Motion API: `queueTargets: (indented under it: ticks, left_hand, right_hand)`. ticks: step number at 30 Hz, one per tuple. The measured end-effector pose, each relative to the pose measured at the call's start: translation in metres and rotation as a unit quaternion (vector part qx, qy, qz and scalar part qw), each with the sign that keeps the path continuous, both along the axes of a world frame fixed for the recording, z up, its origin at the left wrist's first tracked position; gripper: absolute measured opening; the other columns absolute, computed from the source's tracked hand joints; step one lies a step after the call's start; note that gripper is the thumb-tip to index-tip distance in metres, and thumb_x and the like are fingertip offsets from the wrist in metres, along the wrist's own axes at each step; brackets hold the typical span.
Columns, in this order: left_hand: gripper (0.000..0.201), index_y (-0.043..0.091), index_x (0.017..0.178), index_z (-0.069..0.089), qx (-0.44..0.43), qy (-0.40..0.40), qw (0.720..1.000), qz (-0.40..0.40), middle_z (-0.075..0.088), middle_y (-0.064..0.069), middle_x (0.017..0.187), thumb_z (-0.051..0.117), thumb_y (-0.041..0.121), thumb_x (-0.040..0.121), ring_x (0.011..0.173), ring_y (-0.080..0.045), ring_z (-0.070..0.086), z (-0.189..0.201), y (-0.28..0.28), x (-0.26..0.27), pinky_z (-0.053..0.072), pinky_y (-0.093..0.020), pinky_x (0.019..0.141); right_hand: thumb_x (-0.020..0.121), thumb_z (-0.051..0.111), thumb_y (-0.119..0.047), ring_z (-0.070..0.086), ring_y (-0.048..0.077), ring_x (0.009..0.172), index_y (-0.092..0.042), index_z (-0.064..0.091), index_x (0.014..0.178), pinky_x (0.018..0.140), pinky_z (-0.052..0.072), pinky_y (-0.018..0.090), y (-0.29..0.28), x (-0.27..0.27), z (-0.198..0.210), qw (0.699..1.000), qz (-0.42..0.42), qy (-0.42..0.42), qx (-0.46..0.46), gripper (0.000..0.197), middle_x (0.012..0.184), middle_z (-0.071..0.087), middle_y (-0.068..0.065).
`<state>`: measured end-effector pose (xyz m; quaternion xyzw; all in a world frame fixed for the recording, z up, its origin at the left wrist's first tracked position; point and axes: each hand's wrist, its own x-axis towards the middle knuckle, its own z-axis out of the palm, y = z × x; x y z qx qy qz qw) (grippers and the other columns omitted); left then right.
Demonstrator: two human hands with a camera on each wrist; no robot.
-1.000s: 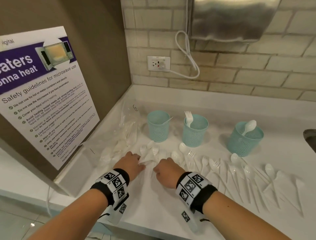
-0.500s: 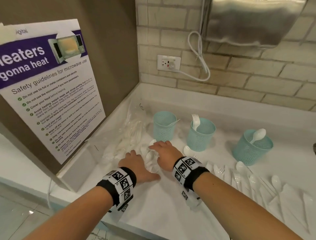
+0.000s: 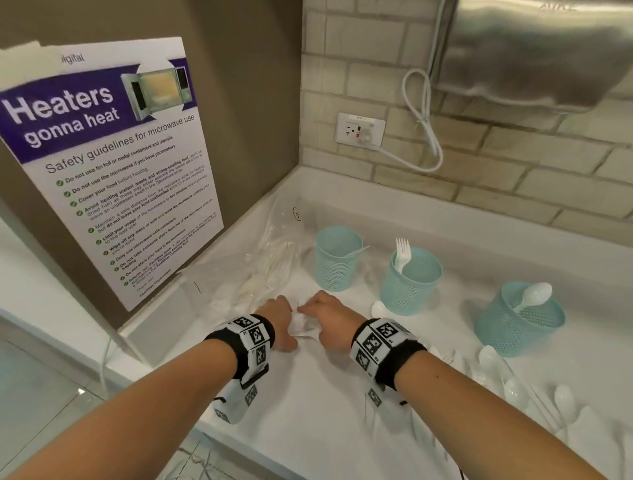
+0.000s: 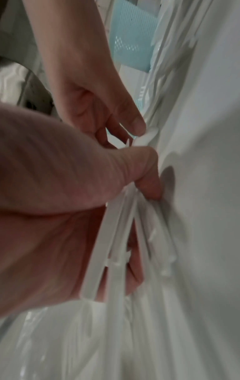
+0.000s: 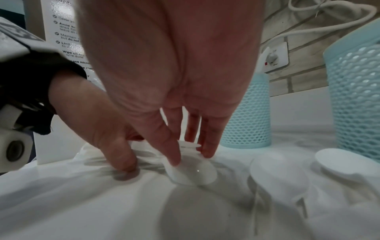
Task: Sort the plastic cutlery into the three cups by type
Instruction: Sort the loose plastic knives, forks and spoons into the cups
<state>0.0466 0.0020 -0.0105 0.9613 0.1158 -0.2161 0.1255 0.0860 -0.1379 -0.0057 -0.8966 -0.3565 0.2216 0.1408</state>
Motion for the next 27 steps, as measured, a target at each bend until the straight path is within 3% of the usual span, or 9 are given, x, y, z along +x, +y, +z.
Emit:
queueTargets:
  ticks: [4, 6, 8, 10, 13, 16, 20, 23, 27]
  left_hand:
    - [0.058, 0.007, 0.126, 0.041, 0.023, 0.006, 1.000, -0.016, 0.055, -0.007, 0.114, 0.067, 0.030, 0.079, 0.104, -0.025, 0.060, -0.001, -0.004, 0.005, 0.049, -0.030, 0.076]
    - [0.055, 0.008, 0.126, 0.044, 0.047, 0.000, 0.998, -0.035, 0.053, -0.008, 0.116, 0.064, 0.033, 0.081, 0.110, -0.027, 0.054, -0.003, -0.004, 0.005, 0.047, -0.031, 0.083]
    - [0.055, 0.009, 0.127, 0.042, 0.061, -0.014, 0.997, -0.052, 0.047, -0.010, 0.123, 0.062, 0.034, 0.082, 0.118, -0.029, 0.046, -0.007, -0.003, 0.005, 0.042, -0.034, 0.091]
    - [0.053, 0.010, 0.124, 0.041, 0.047, -0.026, 0.997, -0.063, 0.048, -0.010, 0.123, 0.062, 0.032, 0.081, 0.115, -0.030, 0.048, -0.011, -0.002, 0.004, 0.042, -0.034, 0.090]
    - [0.051, 0.010, 0.119, 0.041, 0.010, -0.032, 0.998, -0.061, 0.053, -0.008, 0.114, 0.066, 0.029, 0.079, 0.103, -0.027, 0.056, -0.016, 0.000, 0.001, 0.044, -0.031, 0.079]
    - [0.051, 0.010, 0.120, 0.043, 0.002, -0.031, 0.998, -0.055, 0.056, -0.007, 0.112, 0.067, 0.030, 0.079, 0.101, -0.025, 0.058, -0.017, 0.001, 0.001, 0.043, -0.028, 0.075]
    - [0.040, 0.011, 0.117, 0.049, -0.008, -0.062, 0.995, -0.083, 0.056, -0.009, 0.114, 0.061, 0.027, 0.082, 0.102, -0.026, 0.057, -0.016, -0.001, 0.000, 0.042, -0.029, 0.079]
    - [0.032, 0.009, 0.113, 0.047, -0.067, -0.109, 0.988, -0.085, 0.058, -0.010, 0.109, 0.056, 0.023, 0.086, 0.097, -0.028, 0.057, -0.005, 0.001, -0.001, 0.041, -0.031, 0.077]
    - [0.019, 0.017, 0.107, 0.042, -0.280, -0.136, 0.949, -0.042, 0.061, -0.003, 0.075, 0.051, 0.014, 0.090, 0.067, -0.020, 0.059, 0.024, 0.003, 0.001, 0.051, -0.040, 0.069]
  right_hand:
    - [0.077, 0.053, 0.015, 0.052, 0.025, 0.113, -0.014, 0.037, 0.140, 0.097, 0.046, 0.033, 0.001, 0.000, -0.001, 0.997, -0.059, -0.002, 0.059, 0.071, 0.137, 0.029, 0.007]
    - [0.078, 0.055, 0.011, 0.046, 0.027, 0.123, -0.014, 0.026, 0.147, 0.101, 0.043, 0.033, 0.002, 0.001, -0.001, 0.997, -0.057, -0.002, 0.047, 0.079, 0.146, 0.020, 0.007]
    - [0.082, 0.057, 0.002, 0.029, 0.028, 0.136, -0.014, 0.021, 0.149, 0.109, 0.036, 0.036, 0.001, 0.004, 0.000, 0.999, -0.034, -0.017, -0.013, 0.077, 0.152, 0.015, 0.008]
    - [0.084, 0.058, -0.008, 0.023, 0.030, 0.134, -0.016, 0.029, 0.147, 0.110, 0.033, 0.038, -0.001, 0.006, 0.003, 0.996, -0.005, -0.062, -0.059, 0.070, 0.149, 0.025, 0.009]
    - [0.081, 0.062, -0.017, 0.032, 0.028, 0.122, -0.023, 0.042, 0.140, 0.104, 0.034, 0.037, -0.007, 0.007, 0.003, 0.993, -0.006, -0.110, -0.036, 0.062, 0.133, 0.044, 0.004]
    - [0.079, 0.066, -0.021, 0.035, 0.026, 0.121, -0.023, 0.044, 0.136, 0.102, 0.034, 0.035, -0.013, 0.008, -0.001, 0.994, -0.026, -0.107, -0.001, 0.061, 0.129, 0.044, 0.002]
    - [0.076, 0.071, -0.017, 0.045, 0.022, 0.119, -0.021, 0.044, 0.132, 0.101, 0.043, 0.037, -0.023, 0.004, 0.000, 0.995, -0.061, -0.019, 0.082, 0.063, 0.128, 0.037, 0.002]
    - [0.076, 0.070, -0.018, 0.039, 0.019, 0.124, -0.023, 0.040, 0.136, 0.106, 0.039, 0.032, -0.035, 0.001, 0.012, 0.981, -0.071, -0.029, 0.178, 0.067, 0.131, 0.032, -0.001]
    - [0.077, 0.071, -0.021, 0.028, 0.010, 0.133, -0.031, 0.028, 0.142, 0.109, 0.030, 0.024, -0.052, 0.001, 0.039, 0.946, -0.104, -0.090, 0.295, 0.078, 0.139, 0.024, -0.007]
